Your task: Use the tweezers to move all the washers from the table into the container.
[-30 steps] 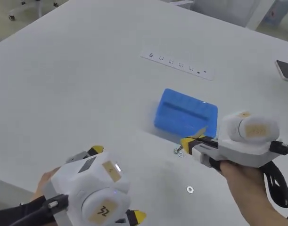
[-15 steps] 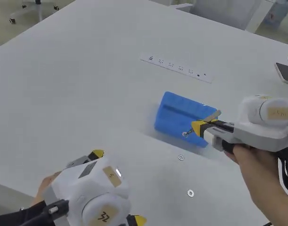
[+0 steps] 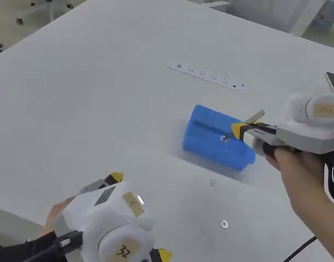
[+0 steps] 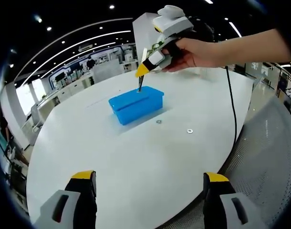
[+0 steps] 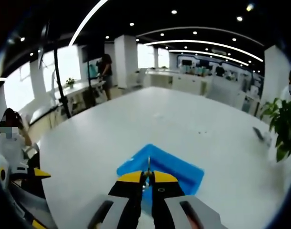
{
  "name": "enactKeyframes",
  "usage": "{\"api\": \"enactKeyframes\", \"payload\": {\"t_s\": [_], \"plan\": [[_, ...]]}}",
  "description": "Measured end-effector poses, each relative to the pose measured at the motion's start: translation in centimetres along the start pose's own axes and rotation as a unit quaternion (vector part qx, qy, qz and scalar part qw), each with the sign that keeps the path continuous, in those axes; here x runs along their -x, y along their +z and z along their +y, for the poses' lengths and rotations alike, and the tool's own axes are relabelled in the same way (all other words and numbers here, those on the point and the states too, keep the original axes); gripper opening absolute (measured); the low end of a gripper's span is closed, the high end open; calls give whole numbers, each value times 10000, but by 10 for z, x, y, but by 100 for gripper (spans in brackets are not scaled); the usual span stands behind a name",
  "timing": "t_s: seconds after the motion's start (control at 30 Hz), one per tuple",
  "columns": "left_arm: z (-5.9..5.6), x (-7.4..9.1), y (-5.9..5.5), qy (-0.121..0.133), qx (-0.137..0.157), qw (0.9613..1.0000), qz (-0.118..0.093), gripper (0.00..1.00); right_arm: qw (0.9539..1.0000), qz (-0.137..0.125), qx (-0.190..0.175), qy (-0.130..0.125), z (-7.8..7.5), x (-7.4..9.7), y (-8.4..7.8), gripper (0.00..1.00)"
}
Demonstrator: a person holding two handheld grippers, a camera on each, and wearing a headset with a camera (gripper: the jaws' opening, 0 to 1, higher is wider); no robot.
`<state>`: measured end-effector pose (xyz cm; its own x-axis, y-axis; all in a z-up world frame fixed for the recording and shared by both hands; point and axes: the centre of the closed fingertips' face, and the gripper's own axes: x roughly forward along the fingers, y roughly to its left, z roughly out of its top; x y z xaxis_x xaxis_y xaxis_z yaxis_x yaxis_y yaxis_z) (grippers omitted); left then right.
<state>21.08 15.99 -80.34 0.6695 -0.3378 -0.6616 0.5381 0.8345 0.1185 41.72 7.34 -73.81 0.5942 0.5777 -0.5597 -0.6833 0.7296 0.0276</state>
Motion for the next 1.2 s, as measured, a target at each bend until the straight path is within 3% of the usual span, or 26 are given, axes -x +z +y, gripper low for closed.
{"api": "enactKeyframes", "payload": {"t_s": [0.23, 0.47, 0.77, 1.2], "plan": [[0, 0, 0, -3, 14, 10000, 14, 95, 9999, 75, 86, -95, -9, -18, -3, 2], [0, 0, -1, -2, 4, 10000, 38, 95, 9992, 311, 223, -89, -14, -39, -13, 2], [4, 0, 1, 84, 50, 9999, -34, 94, 9978, 597, 271, -48, -15, -52, -34, 3], [3, -1, -3, 58, 28, 9999, 77, 94, 9962, 806, 329, 29, -12, -62, -52, 3]]}}
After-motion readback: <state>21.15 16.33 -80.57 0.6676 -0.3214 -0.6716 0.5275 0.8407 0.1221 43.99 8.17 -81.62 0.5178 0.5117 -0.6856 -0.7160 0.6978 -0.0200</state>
